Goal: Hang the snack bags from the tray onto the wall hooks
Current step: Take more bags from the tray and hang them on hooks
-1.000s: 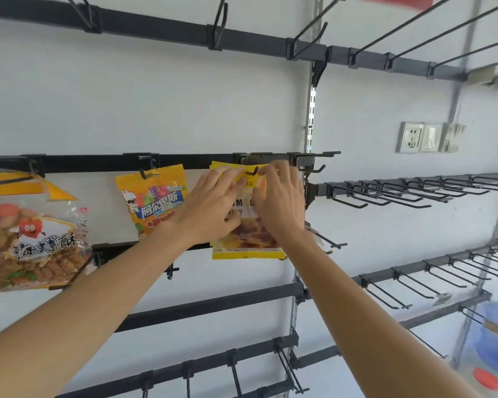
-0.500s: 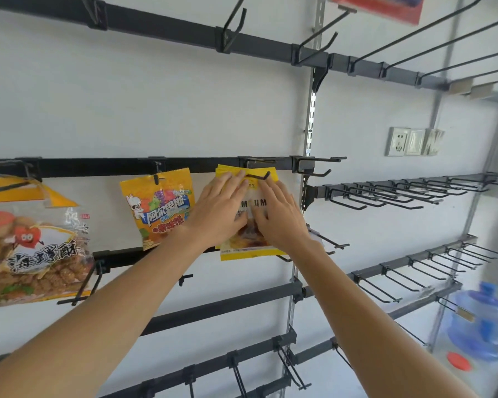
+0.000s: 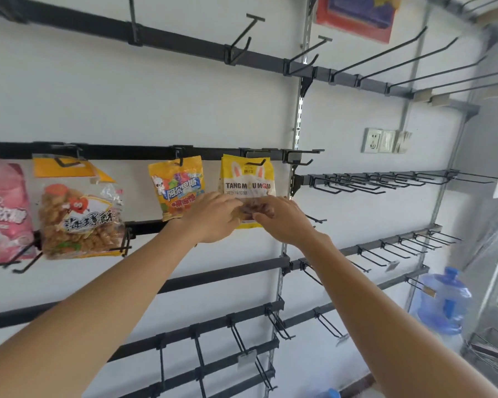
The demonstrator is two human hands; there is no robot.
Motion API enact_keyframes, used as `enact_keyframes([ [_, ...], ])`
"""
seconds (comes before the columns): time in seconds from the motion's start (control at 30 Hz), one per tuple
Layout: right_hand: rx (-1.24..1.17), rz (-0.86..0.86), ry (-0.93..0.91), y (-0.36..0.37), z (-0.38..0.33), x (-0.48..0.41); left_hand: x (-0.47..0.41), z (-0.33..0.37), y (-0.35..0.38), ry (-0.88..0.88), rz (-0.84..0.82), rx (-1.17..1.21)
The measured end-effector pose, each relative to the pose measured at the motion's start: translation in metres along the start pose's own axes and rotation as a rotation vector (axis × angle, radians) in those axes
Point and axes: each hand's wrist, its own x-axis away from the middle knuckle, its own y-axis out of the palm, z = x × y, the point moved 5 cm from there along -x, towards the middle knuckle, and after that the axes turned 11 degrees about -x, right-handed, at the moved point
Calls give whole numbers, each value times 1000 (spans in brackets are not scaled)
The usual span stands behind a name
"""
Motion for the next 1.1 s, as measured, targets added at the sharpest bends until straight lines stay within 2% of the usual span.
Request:
enact_keyframes([
  [0.3, -22, -154, -26, 17, -34, 80, 101, 2, -11, -115, -112, 47],
  [0.57, -73, -247, -56, 50, -84, 116, 182, -17, -26, -175, -223, 17],
  [0.8, -106, -334, -113, 105, -151, 137, 261, -70, -30, -255, -252, -28],
  [1.1, -150, -534, -185, 217, -268, 181, 399, -166, -23, -405, -404, -65],
])
